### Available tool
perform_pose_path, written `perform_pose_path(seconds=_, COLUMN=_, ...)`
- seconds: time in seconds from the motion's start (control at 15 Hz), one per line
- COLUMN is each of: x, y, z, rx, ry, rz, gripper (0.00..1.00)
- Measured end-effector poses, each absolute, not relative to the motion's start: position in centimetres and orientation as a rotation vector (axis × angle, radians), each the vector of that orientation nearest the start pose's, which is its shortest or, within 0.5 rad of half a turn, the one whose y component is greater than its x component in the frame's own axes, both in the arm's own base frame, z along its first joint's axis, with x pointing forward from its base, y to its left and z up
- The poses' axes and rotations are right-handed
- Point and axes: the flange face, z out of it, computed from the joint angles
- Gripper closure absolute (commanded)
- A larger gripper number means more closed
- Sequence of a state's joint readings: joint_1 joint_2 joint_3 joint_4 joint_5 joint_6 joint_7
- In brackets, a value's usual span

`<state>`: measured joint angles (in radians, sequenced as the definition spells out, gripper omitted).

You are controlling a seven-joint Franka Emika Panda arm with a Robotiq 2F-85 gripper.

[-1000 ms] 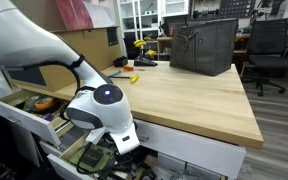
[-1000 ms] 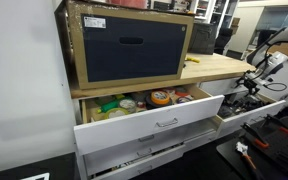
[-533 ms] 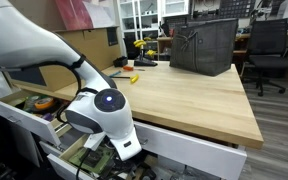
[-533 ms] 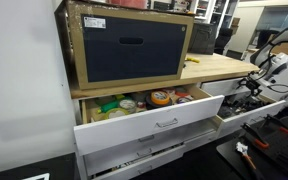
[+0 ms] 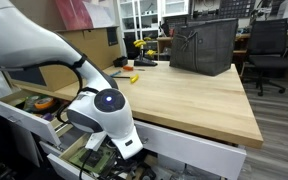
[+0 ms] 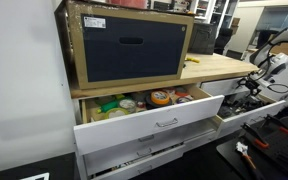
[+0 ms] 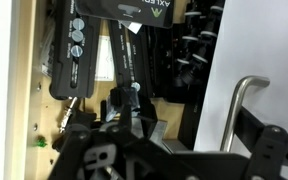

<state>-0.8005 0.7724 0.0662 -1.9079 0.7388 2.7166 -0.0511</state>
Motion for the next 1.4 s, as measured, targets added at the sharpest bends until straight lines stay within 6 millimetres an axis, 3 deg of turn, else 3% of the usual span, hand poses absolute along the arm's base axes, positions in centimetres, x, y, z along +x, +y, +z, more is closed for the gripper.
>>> perform_pose_path(seconds=0.6, x=45.1, y=-41.4, z=9.2, rx=-2.253, ry=1.730, rz=-0.228, gripper=0.00)
perform_pose_path(seconds=1.4, x=45.7, y=-40.6, z=9.8, rx=-2.164, ry=1.908, rz=-0.168, gripper=0.00)
